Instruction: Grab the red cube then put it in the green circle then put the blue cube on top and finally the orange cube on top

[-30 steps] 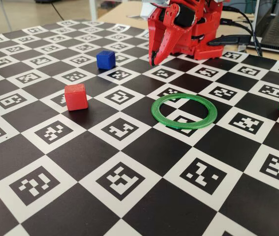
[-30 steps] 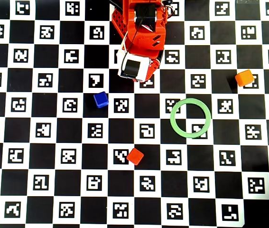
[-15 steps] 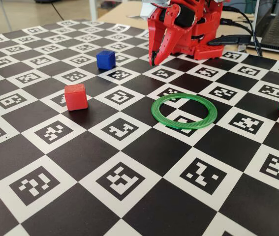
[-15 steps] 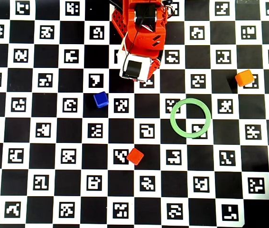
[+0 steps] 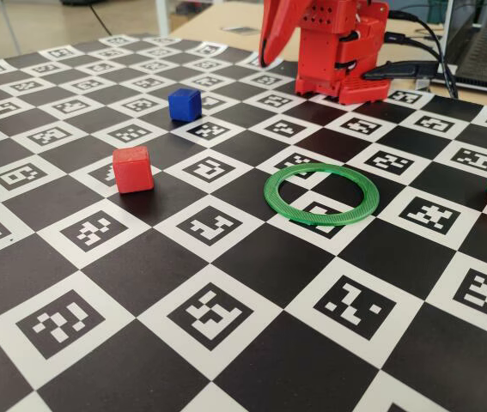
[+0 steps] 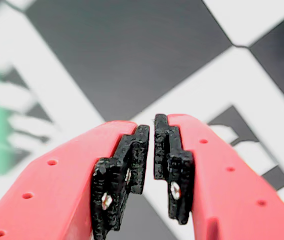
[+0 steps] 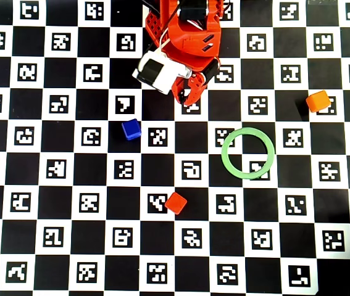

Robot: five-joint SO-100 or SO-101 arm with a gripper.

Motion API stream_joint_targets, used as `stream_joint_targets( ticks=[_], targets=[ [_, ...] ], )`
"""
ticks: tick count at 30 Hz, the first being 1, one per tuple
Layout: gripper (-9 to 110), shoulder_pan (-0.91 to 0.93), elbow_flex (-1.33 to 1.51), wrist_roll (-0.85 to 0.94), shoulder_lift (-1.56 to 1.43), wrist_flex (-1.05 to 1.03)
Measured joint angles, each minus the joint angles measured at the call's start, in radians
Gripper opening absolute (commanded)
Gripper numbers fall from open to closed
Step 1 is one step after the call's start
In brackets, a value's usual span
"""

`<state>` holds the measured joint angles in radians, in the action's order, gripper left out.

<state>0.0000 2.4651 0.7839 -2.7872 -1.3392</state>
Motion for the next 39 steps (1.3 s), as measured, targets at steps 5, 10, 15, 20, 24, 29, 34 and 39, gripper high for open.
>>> stream_joint_targets(
  ticks=[5, 10, 15, 20, 24, 29, 34, 39],
  targets=[
    [-6, 0.000, -0.336, -0.160, 0.295, -0.135],
    [-6, 0.000, -0.594, -0.291, 0.517, -0.233],
    [-6, 0.008, -0.784, -0.377, 0.709, -0.295],
    [-4, 0.028, -0.966, -0.446, 0.917, -0.331],
    [-3, 0.038, -1.095, -0.505, 1.083, -0.334],
    [11, 0.044, -1.249, -0.580, 1.304, -0.327],
    [22, 0.044, -1.373, -0.649, 1.434, -0.311],
    [35, 0.044, -1.476, -0.761, 1.542, -0.310]
  ],
)
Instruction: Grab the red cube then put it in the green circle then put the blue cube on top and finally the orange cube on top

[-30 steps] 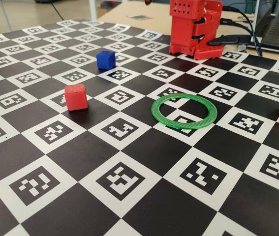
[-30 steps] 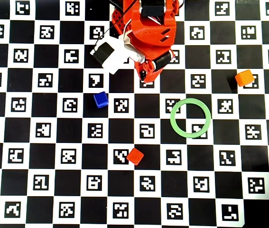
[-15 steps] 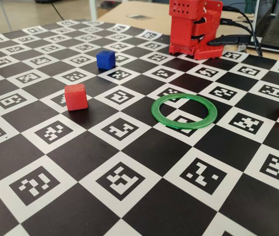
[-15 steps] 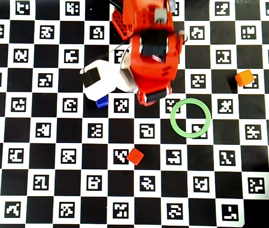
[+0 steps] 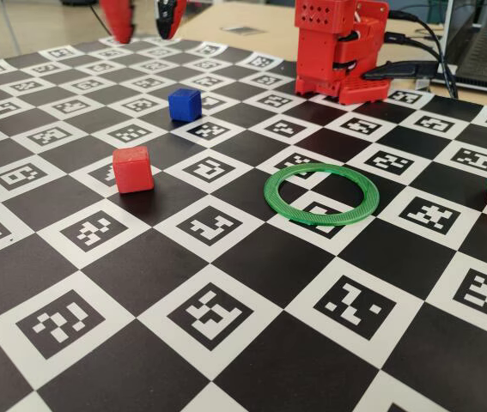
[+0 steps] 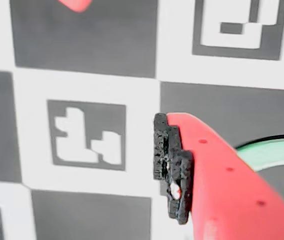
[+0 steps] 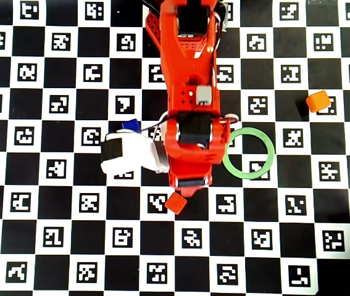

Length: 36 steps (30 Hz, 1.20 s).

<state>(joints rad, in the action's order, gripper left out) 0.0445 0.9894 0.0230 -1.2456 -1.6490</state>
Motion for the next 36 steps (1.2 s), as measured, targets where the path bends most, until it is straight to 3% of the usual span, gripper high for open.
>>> stream_joint_targets(
  ticks=[10, 36],
  targets=[
    [51, -0.014, -0.017, -0.169, 0.110, 0.048],
    [52, -0.005, 0.138, -0.156, 0.287, 0.276]
  ],
)
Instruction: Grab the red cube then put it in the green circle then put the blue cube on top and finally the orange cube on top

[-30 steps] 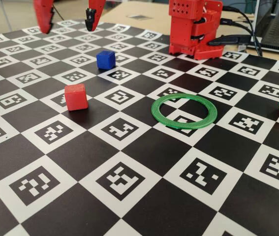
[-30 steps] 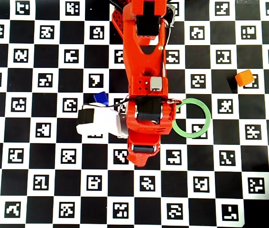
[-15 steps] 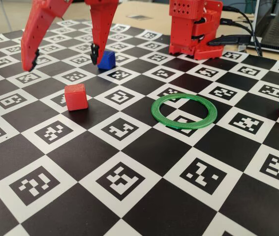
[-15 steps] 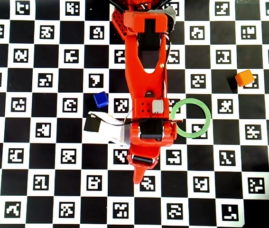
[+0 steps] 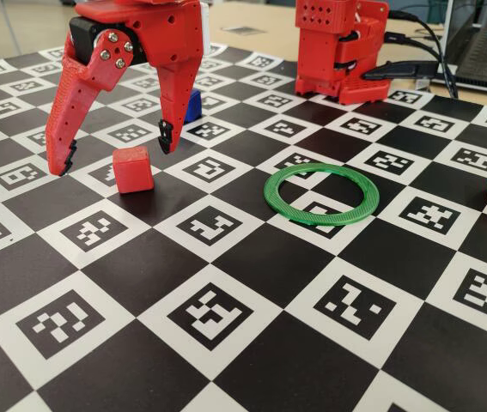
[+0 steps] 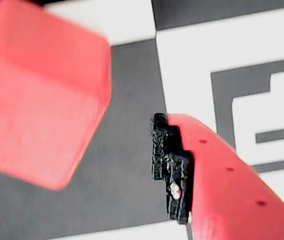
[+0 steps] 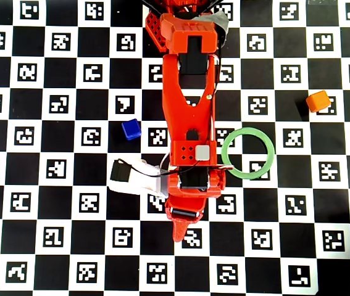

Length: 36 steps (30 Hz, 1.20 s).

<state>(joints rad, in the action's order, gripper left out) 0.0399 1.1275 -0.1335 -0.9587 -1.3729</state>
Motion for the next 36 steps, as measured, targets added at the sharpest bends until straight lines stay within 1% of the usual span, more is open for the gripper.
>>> stream_joint_targets(
  ticks=[10, 24, 36],
  targets=[
    [52, 0.014, 0.046, 0.012, 0.000, 0.072],
    [52, 0.014, 0.055, 0.011, 0.000, 0.080],
    [51, 0.014, 0.058, -0.109, 0.000, 0.091]
  ],
)
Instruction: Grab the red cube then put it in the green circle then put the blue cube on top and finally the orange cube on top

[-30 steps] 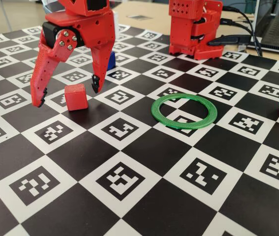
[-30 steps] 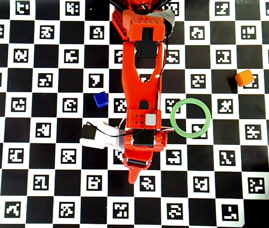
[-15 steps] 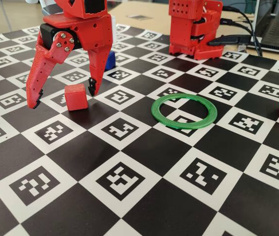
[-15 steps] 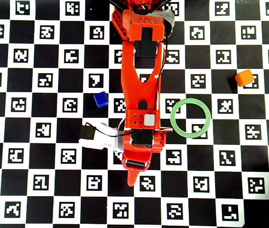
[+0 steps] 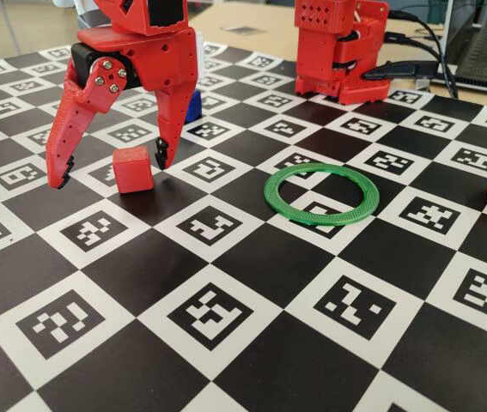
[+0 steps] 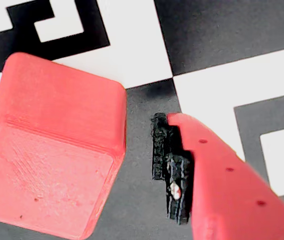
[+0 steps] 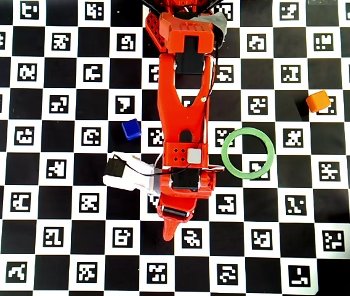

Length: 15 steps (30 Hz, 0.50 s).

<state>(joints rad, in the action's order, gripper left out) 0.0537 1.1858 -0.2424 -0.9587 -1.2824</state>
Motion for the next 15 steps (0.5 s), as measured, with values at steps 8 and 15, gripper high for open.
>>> stream_joint_targets(
  ticks=[8, 15],
  targets=[
    [51, -0.008, 0.000, -0.100, 0.000, 0.000],
    [50, -0.017, -0.026, -0.160, 0.037, -0.009]
  ],
)
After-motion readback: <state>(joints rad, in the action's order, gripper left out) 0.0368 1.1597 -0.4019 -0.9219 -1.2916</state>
